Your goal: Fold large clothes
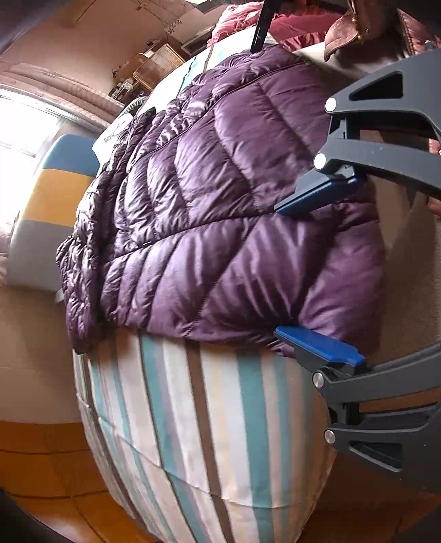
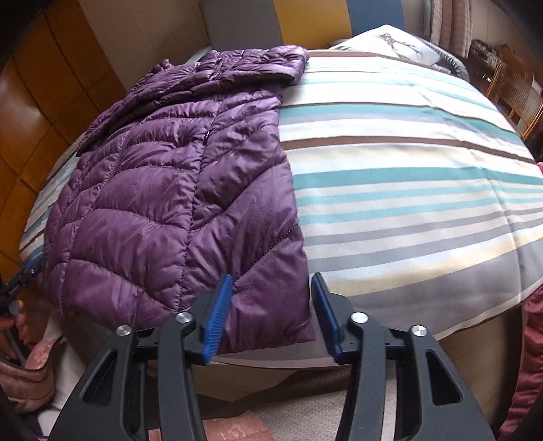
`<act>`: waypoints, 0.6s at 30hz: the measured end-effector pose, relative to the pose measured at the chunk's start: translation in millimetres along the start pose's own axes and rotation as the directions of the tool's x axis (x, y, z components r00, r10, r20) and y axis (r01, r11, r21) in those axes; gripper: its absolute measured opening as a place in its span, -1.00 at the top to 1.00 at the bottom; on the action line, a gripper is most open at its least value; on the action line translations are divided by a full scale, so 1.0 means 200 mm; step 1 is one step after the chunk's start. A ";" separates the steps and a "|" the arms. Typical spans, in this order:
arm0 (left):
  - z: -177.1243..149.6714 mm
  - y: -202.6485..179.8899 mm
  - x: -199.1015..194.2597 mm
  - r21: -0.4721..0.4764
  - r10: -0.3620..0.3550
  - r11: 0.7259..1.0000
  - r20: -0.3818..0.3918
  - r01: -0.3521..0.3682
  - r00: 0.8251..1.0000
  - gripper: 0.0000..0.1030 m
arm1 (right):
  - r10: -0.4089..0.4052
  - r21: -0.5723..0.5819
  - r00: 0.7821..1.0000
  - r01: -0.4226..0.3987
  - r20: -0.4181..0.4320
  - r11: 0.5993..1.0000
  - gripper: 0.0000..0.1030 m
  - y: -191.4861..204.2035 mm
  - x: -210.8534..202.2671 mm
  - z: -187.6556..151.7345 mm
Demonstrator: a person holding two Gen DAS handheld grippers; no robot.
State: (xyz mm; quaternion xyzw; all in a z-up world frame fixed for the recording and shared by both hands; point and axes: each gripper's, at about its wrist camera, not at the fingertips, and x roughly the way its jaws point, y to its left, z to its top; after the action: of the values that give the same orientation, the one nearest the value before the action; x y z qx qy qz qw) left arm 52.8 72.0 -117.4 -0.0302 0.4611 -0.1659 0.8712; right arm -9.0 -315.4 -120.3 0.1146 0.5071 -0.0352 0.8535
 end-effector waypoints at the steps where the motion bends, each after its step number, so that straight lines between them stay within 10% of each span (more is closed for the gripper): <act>1: 0.00 0.00 0.00 -0.001 -0.004 1.000 -0.005 0.004 1.000 -0.27 | 0.000 -0.002 1.000 0.000 -0.006 1.000 0.15 0.00 0.01 0.00; 5: -0.01 -0.01 0.00 0.003 -0.015 1.000 -0.015 0.015 1.000 -0.25 | -0.004 -0.037 1.000 0.004 -0.003 0.999 0.39 0.03 0.02 0.00; 10: -0.01 0.00 -0.01 -0.018 -0.014 1.000 -0.009 0.014 1.000 0.70 | 0.007 -0.063 1.000 -0.006 0.020 0.998 0.78 0.05 0.00 0.00; 18: 0.01 -0.03 -0.13 0.008 -0.059 0.998 0.065 0.058 0.996 0.92 | 0.169 -0.003 0.984 -0.169 0.050 0.986 0.86 -0.01 -0.10 0.03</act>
State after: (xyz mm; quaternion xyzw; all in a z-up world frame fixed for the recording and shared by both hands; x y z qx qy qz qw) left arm 39.4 74.2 -94.6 -0.0464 0.4307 -0.1918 0.8807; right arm -13.1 -320.5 -100.0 0.1570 0.4742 0.0341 0.8656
